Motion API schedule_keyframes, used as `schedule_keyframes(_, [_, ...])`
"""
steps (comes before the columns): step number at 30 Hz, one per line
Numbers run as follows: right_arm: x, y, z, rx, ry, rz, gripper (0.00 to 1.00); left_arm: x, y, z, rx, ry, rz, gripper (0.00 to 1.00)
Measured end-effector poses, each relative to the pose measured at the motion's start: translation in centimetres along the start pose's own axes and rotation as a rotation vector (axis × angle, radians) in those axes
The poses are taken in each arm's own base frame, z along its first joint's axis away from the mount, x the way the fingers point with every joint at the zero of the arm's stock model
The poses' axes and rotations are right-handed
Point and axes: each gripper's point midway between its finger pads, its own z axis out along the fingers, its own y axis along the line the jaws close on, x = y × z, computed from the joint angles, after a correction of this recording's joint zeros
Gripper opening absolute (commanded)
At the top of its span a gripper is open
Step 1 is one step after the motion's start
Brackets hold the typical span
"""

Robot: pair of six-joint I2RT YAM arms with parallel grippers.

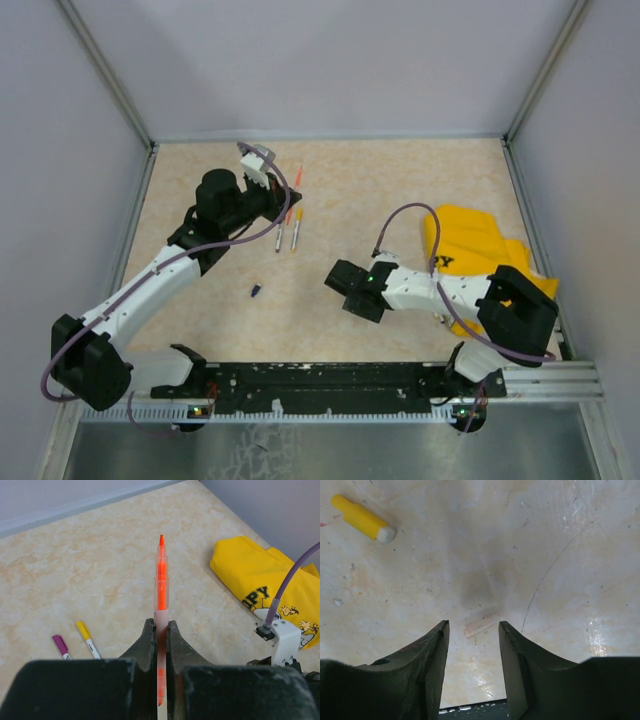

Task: Insert the pens into the pen caps
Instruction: Move the pen cap to the center of the board.

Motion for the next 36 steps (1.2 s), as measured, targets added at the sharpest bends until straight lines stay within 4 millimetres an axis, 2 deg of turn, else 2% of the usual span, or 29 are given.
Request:
schedule_keyframes(10, [1.0,-0.4,1.1,0.058,0.029,-0.006,0.45,0.0,0.0,0.0,0.0,0.0,0.0,0.0])
schedule_keyframes(20, [1.3,-0.4,1.6,0.074,0.035,-0.01,0.4,0.0,0.0,0.0,0.0,0.0,0.0,0.0])
schedule_keyframes(36, [1.2,-0.3,1.8,0.066,0.028,-0.046,0.15,0.0,0.0,0.0,0.0,0.0,0.0,0.0])
